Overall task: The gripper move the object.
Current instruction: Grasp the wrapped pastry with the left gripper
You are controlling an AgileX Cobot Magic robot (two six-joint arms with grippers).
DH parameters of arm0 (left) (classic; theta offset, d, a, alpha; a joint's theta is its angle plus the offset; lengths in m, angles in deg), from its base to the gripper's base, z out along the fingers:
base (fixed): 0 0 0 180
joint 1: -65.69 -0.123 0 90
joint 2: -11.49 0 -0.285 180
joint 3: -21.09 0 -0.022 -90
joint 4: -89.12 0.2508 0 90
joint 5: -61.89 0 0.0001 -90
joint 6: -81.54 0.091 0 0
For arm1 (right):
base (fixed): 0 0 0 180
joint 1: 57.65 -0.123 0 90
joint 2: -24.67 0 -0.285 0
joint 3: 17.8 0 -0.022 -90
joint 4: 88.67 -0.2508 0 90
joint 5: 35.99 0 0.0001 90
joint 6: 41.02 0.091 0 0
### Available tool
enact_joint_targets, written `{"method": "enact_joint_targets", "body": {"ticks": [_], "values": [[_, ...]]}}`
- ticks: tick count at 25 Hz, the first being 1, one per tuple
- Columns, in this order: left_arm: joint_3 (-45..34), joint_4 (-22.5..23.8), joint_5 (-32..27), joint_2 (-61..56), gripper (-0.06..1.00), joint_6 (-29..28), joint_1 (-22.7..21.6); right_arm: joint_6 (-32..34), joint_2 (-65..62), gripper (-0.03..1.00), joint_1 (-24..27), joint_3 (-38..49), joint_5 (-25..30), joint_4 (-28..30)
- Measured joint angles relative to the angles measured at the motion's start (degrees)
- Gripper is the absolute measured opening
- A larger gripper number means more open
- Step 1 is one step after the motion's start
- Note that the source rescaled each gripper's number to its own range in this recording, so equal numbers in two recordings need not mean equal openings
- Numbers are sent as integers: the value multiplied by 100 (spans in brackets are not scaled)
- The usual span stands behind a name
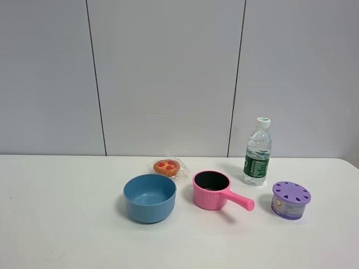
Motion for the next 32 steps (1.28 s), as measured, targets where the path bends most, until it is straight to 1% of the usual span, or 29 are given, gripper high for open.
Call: {"method": "enact_joint_targets", "body": {"ticks": [32], "values": [[0, 0, 0, 0, 100, 0, 0, 0, 0, 100, 0, 0, 0, 0]]}}
